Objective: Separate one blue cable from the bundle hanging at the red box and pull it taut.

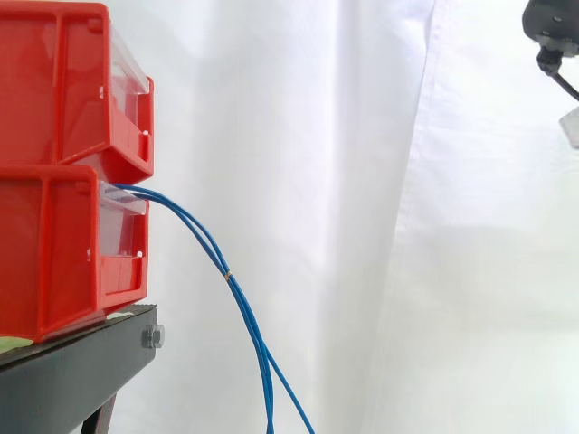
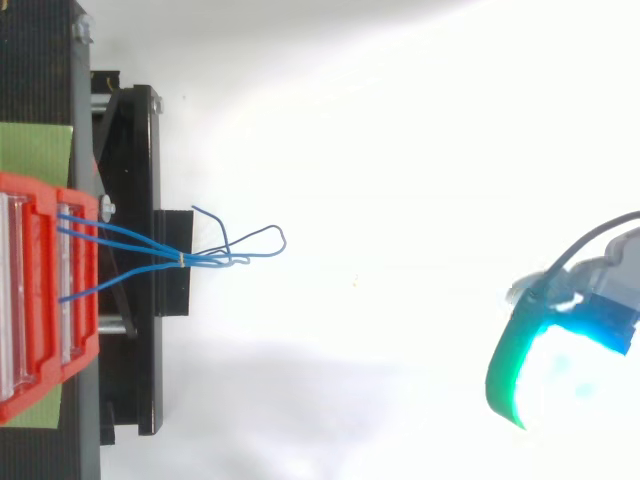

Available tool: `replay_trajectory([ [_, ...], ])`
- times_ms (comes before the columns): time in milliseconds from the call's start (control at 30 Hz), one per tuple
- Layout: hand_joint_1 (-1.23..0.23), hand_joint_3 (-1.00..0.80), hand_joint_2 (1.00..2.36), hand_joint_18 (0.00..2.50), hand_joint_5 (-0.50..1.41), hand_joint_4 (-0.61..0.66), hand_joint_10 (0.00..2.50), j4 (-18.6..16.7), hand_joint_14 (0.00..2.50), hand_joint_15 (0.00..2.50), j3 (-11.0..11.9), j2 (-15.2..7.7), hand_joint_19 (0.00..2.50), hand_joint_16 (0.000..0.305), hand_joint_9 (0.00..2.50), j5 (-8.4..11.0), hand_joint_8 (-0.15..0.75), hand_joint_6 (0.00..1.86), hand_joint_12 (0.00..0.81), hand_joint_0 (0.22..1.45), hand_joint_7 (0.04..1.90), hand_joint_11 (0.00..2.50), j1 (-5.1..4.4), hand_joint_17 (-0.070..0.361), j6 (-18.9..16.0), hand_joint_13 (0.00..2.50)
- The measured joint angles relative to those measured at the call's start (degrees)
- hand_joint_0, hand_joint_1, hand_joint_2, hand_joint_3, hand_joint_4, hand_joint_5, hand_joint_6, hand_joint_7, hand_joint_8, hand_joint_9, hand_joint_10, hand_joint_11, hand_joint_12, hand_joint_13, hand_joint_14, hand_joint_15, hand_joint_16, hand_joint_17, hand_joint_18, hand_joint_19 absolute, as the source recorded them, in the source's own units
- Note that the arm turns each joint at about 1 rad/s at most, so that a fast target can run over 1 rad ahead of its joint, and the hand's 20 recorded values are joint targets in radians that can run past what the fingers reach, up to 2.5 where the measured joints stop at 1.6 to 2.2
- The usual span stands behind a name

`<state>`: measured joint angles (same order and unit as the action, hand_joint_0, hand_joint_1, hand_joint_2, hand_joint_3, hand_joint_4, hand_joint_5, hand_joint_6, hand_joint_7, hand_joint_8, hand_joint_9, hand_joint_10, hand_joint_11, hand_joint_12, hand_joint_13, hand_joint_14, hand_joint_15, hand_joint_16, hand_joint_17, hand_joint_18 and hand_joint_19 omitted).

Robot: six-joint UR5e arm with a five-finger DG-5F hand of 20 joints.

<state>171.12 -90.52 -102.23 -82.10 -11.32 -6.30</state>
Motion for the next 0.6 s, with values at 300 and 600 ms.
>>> replay_trajectory([
  [300,-0.62,-0.48,1.00,0.00,-0.25,0.20,0.00,-0.30,0.00,0.00,0.01,-1.33,0.00,0.042,0.21,0.45,0.254,0.50,0.349,0.49,0.67,0.00,0.17,0.095,-0.03,0.13],
  [600,-0.83,-0.48,1.00,0.06,-0.26,0.19,0.00,-2.70,0.00,0.00,0.00,-2.44,0.00,0.031,0.18,2.33,0.242,0.50,0.292,0.56,0.70,0.00,0.27,0.070,0.12,0.16],
])
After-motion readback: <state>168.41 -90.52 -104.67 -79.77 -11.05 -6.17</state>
